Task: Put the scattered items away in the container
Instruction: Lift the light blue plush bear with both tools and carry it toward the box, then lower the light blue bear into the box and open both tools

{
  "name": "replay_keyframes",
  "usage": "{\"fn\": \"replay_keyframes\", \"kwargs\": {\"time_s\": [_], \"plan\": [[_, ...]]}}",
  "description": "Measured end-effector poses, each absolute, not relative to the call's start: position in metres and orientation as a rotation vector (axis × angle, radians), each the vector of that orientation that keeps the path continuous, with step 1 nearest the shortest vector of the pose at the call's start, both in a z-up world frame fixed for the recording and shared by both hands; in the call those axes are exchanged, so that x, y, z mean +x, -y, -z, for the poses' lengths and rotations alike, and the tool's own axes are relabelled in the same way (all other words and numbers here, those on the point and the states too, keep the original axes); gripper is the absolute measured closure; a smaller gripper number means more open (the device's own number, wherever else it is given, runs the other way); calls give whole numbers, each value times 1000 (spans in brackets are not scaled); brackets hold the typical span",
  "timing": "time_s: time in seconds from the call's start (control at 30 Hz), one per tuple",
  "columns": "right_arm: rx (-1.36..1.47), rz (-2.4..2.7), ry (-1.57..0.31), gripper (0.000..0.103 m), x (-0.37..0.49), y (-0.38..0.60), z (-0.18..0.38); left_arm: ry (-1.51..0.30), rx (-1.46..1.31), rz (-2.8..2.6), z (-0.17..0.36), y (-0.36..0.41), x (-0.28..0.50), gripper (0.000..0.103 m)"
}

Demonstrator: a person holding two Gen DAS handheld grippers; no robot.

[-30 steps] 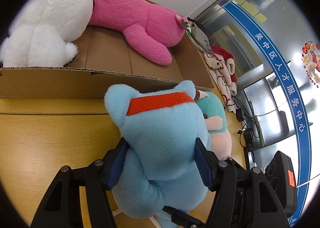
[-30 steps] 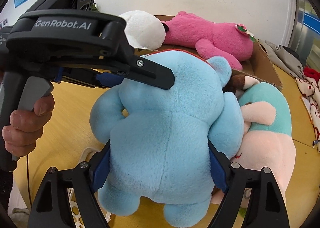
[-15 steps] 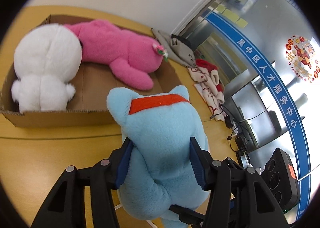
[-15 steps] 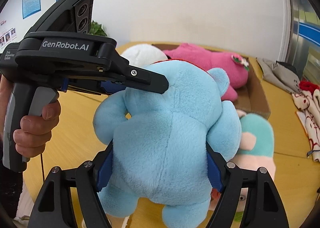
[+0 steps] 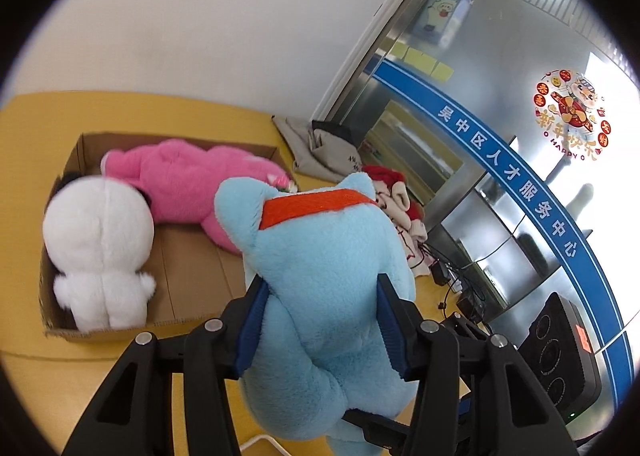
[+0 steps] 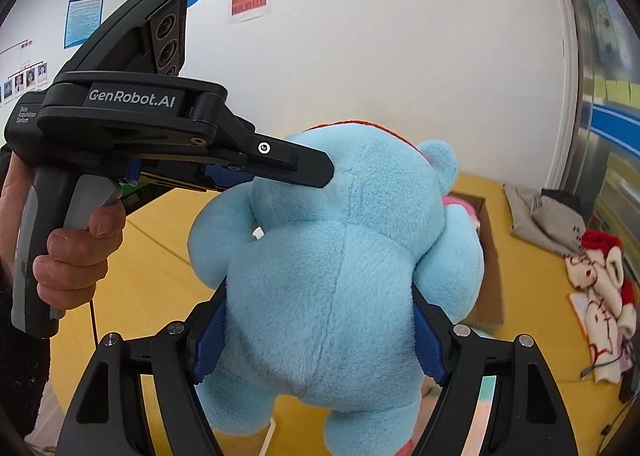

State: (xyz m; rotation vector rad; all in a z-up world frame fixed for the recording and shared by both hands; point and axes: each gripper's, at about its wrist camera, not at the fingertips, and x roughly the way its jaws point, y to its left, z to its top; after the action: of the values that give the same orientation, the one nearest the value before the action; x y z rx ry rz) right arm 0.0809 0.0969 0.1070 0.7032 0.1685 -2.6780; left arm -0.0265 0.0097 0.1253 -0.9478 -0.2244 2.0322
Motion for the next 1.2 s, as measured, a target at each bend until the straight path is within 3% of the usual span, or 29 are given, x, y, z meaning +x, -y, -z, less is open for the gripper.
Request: {"fn": "replay_keyframes", "kwargs": {"time_s": [0.4, 0.6, 0.9, 1.2], "plan": [[553, 2711, -139, 20, 16, -108, -195, 91, -789, -2096, -225, -30, -77, 53], [572, 2708, -113, 20, -37, -113, -218, 52, -804, -2104, -239, -42, -121, 52], [688, 2696, -56, 20, -111, -114, -193, 41, -910, -2089, -194, -49, -196, 52], [914, 2634, 99, 20, -149, -106, -99, 19, -1139, -2033, -90, -50, -239, 53]]}}
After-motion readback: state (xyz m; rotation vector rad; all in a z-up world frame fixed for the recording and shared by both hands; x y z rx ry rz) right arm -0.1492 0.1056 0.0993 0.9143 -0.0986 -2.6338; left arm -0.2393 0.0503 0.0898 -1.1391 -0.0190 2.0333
